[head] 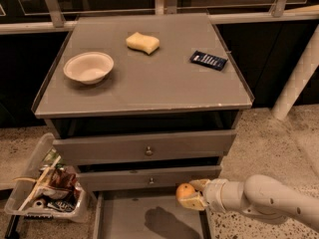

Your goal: Place orange into bottom drawer

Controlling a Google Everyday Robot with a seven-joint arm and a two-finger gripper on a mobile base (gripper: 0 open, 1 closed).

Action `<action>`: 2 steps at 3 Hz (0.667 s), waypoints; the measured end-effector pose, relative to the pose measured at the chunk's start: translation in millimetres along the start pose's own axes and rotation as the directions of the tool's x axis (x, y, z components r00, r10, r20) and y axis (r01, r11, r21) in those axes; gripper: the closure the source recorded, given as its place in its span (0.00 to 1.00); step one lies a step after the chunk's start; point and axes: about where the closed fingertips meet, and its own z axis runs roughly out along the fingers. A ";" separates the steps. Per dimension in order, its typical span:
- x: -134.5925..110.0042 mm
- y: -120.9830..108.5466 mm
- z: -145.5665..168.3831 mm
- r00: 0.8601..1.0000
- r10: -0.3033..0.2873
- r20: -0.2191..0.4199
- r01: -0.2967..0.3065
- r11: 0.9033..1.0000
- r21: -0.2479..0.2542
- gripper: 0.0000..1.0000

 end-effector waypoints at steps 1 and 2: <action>16.9 -15.1 42.3 1.000 0.019 -0.016 -0.019 1.000 0.005 1.00; 44.3 -39.1 98.4 0.998 0.046 -0.030 -0.045 0.998 0.034 1.00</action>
Offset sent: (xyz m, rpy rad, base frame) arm 0.0828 0.0219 -0.1829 -0.0468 0.0439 -0.1154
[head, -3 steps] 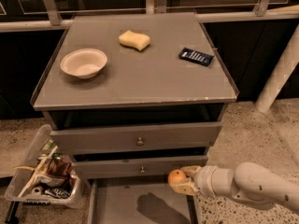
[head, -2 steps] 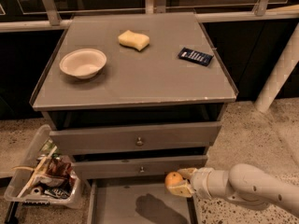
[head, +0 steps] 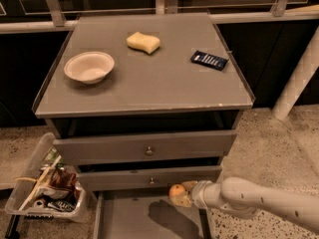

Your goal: Place orange into bottom drawer

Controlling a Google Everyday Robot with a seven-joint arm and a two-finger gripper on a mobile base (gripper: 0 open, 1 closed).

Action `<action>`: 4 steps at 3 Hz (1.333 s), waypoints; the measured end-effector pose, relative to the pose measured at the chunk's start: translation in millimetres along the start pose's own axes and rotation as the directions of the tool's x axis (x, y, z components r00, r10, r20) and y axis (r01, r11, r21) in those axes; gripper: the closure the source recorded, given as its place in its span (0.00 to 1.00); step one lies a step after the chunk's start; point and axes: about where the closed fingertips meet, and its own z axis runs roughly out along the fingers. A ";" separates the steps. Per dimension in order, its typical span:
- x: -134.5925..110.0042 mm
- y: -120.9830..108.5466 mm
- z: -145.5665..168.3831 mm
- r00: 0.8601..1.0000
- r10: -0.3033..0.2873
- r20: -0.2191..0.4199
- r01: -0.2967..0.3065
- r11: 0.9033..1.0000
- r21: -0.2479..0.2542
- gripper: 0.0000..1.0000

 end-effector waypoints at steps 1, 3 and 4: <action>22.1 -12.4 41.9 0.998 -0.058 0.025 0.058 0.998 0.019 1.00; 58.3 -17.4 57.0 0.950 -0.253 0.183 0.247 0.967 0.055 1.00; 58.1 -17.3 57.1 0.950 -0.253 0.183 0.247 0.968 0.054 1.00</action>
Offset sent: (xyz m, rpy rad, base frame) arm -0.0015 -0.0131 -0.0980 0.0247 -0.3812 0.1514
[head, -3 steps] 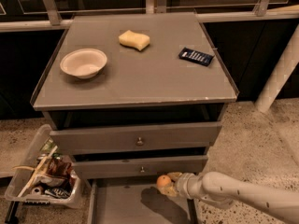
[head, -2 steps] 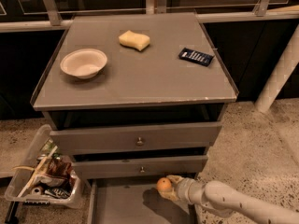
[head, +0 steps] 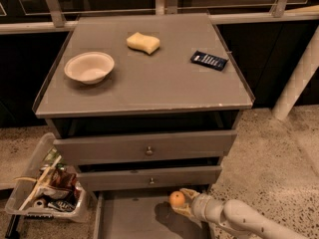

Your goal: Place orange into bottom drawer

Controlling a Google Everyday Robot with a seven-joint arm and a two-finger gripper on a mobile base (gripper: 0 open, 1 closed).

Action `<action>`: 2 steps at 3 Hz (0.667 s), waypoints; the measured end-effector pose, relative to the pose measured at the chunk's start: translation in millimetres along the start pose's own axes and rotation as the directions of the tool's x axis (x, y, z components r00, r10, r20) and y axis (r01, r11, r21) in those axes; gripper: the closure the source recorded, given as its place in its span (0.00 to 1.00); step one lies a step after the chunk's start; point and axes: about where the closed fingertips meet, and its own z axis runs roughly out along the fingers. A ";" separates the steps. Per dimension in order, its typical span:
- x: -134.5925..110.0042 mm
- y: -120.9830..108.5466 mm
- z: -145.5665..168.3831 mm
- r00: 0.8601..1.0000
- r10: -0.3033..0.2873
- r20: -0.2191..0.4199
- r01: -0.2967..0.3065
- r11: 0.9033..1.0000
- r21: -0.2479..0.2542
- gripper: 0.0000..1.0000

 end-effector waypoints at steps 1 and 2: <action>17.8 11.7 24.3 0.999 0.026 -0.033 -0.027 0.999 -0.021 1.00; 60.9 28.7 57.3 0.995 0.050 -0.090 -0.052 0.998 -0.023 1.00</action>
Offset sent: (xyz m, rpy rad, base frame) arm -0.0241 0.0348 -0.1584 -0.0841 0.1648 -0.0419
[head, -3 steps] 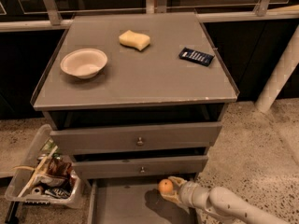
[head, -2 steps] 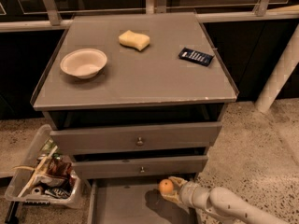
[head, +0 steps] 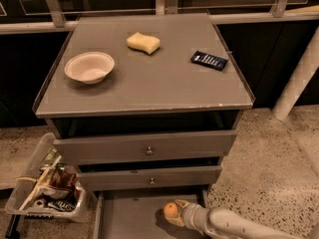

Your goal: Place orange into bottom drawer

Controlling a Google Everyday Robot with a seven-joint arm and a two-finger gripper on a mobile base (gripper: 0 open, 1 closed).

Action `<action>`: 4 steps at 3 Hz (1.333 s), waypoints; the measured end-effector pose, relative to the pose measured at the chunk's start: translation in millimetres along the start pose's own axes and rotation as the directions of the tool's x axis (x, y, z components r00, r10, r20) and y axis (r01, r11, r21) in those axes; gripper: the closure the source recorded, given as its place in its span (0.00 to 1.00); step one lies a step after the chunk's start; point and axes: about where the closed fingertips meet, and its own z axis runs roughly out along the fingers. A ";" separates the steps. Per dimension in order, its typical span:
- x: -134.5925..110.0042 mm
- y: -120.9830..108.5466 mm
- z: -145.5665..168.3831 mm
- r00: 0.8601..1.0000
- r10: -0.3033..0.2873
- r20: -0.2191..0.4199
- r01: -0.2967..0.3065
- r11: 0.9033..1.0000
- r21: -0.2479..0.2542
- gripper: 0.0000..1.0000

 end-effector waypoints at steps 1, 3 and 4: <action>41.9 14.4 31.4 0.999 -0.005 -0.050 0.005 1.000 0.004 1.00; 77.9 25.4 55.9 0.995 -0.021 -0.093 0.023 1.000 0.019 0.82; 77.9 25.4 55.9 0.995 -0.021 -0.093 0.023 1.000 0.019 0.59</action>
Offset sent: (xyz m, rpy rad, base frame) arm -0.0304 0.0070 -0.1414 -0.1583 0.0262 -0.0065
